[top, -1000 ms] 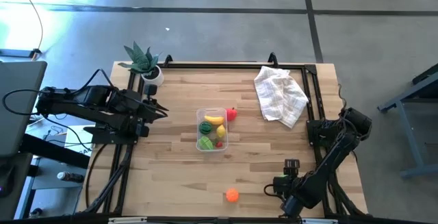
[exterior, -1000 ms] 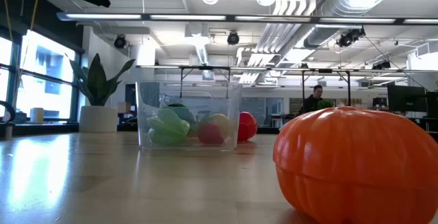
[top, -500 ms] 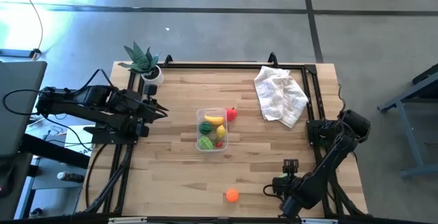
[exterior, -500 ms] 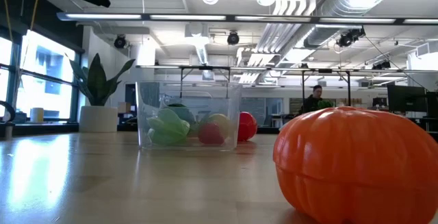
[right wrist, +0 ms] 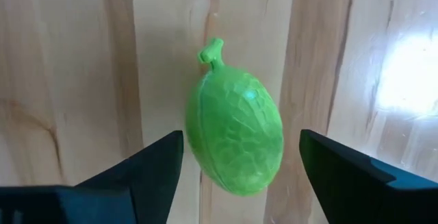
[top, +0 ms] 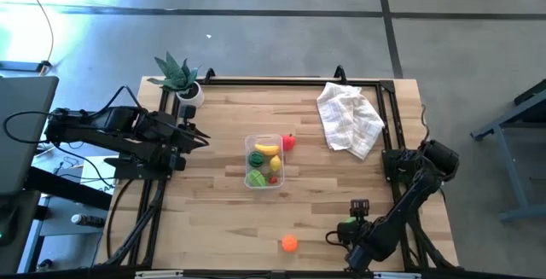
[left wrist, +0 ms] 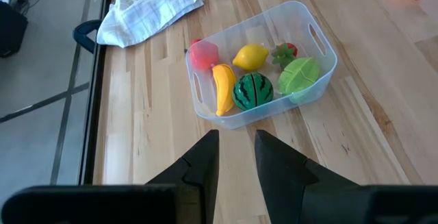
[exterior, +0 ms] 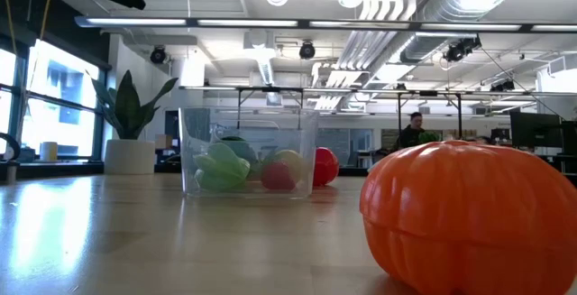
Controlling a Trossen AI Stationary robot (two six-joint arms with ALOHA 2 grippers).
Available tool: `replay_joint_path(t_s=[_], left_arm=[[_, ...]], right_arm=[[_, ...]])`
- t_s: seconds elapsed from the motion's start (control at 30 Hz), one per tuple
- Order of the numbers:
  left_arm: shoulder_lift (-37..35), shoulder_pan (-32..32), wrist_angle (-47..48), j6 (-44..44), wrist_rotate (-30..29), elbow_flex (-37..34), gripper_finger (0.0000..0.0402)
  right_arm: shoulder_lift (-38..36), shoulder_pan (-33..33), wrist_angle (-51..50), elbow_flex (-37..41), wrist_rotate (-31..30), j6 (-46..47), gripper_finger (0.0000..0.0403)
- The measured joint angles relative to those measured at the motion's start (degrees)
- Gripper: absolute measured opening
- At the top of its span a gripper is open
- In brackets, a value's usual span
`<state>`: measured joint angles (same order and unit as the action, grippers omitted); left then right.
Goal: Pick and placing Produce into tupperware
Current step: Put the melon into the bin
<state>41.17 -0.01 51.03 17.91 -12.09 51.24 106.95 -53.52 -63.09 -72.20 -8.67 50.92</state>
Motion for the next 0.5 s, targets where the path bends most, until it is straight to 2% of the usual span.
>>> replay_joint_path(t_s=[0.5], left_arm=[[0.0, 0.0, 0.0, 0.0, 0.0, 0.0, 0.0085]], right_arm=[[1.3, 0.5, 1.0, 0.0, 0.9, -0.6, 0.0284]])
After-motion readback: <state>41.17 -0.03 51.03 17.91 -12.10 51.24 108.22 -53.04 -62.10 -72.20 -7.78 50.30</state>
